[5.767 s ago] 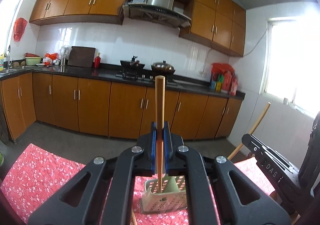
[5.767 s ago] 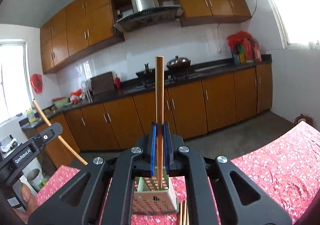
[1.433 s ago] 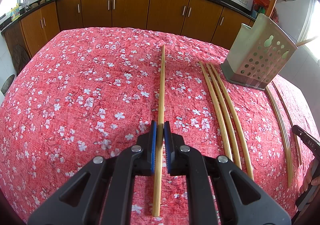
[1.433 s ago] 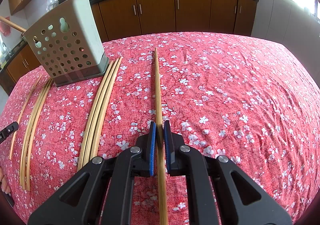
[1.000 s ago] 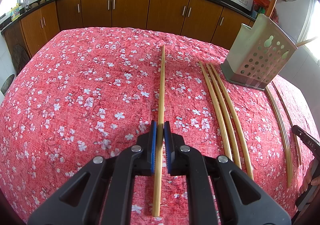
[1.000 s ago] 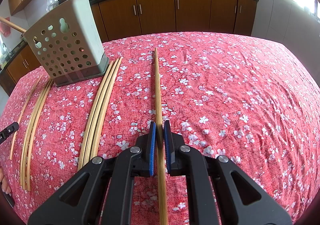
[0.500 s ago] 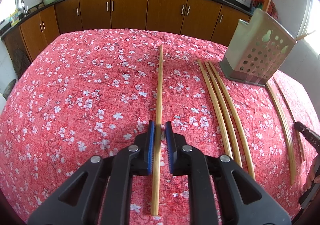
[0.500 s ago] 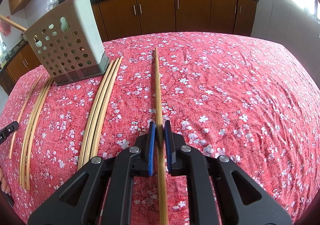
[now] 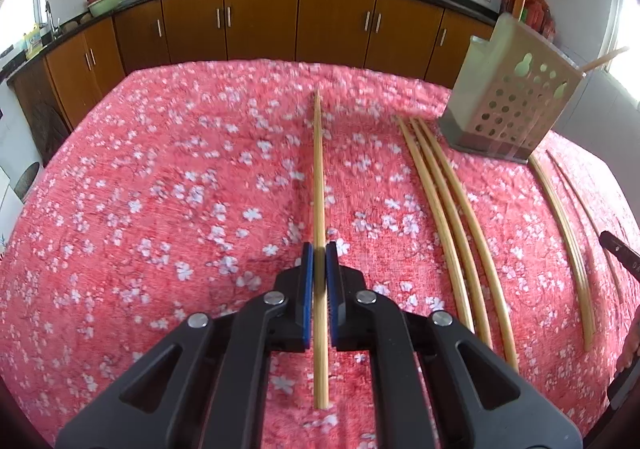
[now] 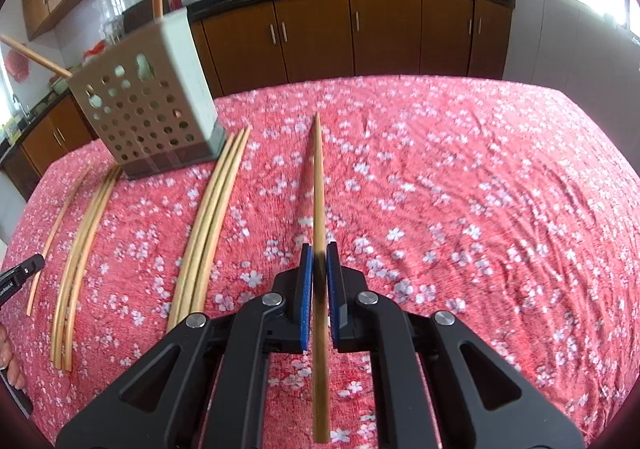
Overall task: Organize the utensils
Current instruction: 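Close the left tool on its chopstick while the right tool grips its chopstick, then lift both chopsticks over the beige holder and open both tools to drop them in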
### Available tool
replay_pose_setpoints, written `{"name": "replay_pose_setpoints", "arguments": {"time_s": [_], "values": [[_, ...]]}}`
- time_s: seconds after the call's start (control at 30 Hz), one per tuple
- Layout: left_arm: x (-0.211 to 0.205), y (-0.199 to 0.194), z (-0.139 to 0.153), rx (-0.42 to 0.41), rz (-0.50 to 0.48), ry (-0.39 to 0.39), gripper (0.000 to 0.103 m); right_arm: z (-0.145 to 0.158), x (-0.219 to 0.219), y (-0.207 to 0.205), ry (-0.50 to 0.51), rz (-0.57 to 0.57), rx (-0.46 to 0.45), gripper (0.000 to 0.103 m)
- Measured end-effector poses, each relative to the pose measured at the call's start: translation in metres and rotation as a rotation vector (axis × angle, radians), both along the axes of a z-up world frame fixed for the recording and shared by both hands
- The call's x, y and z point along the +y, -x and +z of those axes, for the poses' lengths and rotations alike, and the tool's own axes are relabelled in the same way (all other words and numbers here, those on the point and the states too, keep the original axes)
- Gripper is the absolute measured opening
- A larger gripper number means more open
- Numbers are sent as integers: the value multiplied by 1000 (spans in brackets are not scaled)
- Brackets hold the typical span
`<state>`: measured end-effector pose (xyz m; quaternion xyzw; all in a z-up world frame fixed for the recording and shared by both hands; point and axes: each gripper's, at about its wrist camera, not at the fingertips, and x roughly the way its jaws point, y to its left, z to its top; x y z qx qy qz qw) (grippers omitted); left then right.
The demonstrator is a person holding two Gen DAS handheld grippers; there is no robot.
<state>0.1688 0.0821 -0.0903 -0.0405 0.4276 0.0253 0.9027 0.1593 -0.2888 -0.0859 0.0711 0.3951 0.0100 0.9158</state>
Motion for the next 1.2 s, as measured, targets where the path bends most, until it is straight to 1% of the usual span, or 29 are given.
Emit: {"name": "replay_pose_setpoints", "arguments": {"time_s": [0.17, 0.23, 0.3, 0.37, 0.4, 0.47, 0.53, 0.57, 0.6, 0.63, 0.67, 0.7, 0.73, 0.9, 0.97, 1.2], "values": [[4, 10, 30, -88, 4, 27, 7, 28, -7, 12, -22, -14, -87, 8], [3, 12, 40, -114, -1, 16, 7, 34, -8, 13, -21, -5, -91, 8], [2, 11, 41, -114, -6, 11, 7, 31, -9, 12, -15, 2, -75, 10], [0, 10, 36, -95, -4, 10, 7, 18, -14, 5, -19, 3, -26, 28], [0, 10, 32, -85, -2, 16, 7, 12, -15, 4, -22, -5, -8, 42], [1, 8, 23, -65, 2, 28, 8, 3, -16, 3, -6, -19, 6, 44], [0, 8, 17, -50, 3, 32, 7, -5, -16, 0, -2, -11, 41, 41], [0, 9, 15, -46, 1, 31, 8, -8, -15, -2, -1, -5, 54, 33], [1, 8, 14, -44, 0, 30, 8, -12, -14, -5, 5, 1, 72, 29], [0, 8, 14, -44, 0, 29, 8, -15, -13, -7, 12, 3, 85, 27], [0, 8, 13, -43, 0, 30, 8, -17, -12, -6, 25, 3, 77, 24], [-1, 8, 14, -43, 1, 30, 8, -18, -10, -6, 49, 3, 76, 18], [-1, 7, 14, -44, 1, 31, 8, -18, -9, -7, 55, 10, 77, 8], [-1, 9, 24, -78, 2, 28, 8, -15, -10, -5, 35, 23, 78, 8], [-1, 11, 35, -108, 3, 28, 8, -6, -14, 0, 25, 14, 46, 8], [1, 17, 80, -231, 9, 20, 7, 43, -25, 15, -29, -12, -125, 8]]}}
